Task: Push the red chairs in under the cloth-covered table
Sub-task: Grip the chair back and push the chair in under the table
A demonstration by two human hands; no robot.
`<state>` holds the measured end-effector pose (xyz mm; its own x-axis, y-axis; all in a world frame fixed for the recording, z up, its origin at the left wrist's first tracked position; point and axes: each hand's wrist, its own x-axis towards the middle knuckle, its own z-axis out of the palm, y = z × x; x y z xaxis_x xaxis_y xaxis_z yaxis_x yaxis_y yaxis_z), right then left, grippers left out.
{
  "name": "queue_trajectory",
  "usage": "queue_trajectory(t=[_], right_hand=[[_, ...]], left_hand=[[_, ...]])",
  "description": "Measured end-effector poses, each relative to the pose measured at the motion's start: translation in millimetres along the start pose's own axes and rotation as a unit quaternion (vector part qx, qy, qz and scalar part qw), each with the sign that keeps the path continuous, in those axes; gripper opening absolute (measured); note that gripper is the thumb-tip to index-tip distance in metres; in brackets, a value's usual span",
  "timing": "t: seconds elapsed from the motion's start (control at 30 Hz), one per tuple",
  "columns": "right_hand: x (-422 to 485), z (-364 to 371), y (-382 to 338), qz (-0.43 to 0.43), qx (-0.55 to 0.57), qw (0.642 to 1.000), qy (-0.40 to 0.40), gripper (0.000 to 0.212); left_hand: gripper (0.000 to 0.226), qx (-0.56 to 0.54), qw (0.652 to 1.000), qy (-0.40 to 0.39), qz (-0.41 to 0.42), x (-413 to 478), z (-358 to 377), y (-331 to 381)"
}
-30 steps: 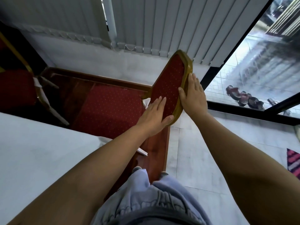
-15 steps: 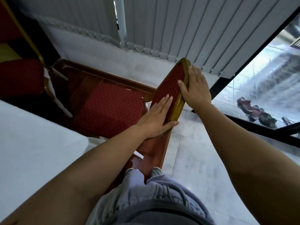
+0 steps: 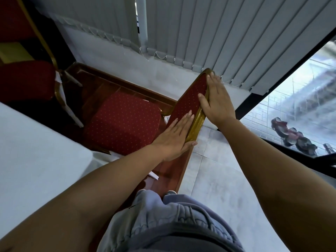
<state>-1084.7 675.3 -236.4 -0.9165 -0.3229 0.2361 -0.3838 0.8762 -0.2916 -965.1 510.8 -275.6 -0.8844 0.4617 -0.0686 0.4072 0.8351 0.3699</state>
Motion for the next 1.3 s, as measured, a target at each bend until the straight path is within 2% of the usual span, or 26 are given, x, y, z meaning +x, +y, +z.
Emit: queue_trajectory(t=[0.4,0.57,0.97,1.3], right_hand=[[17.3,6.6,16.7,-0.016,0.053,0.998,0.028,0.062],[39.8,11.5,14.0,-0.018,0.047,0.999,0.009,0.064],[118.0,35.6,-7.0,-0.056,0.057,0.997,-0.001,0.063],[210.8,67.9,-35.5,-0.091,0.049,0.994,-0.020,0.064]], left_hand=[[0.075,-0.002,1.000,0.013,-0.021,19.4,6.1,8.2],[0.073,0.007,0.999,0.026,-0.033,30.5,2.1,-4.6],[0.073,0.000,0.997,0.065,-0.052,59.7,-17.4,-68.8],[0.074,0.015,0.992,0.063,-0.112,94.6,-49.3,-138.8]])
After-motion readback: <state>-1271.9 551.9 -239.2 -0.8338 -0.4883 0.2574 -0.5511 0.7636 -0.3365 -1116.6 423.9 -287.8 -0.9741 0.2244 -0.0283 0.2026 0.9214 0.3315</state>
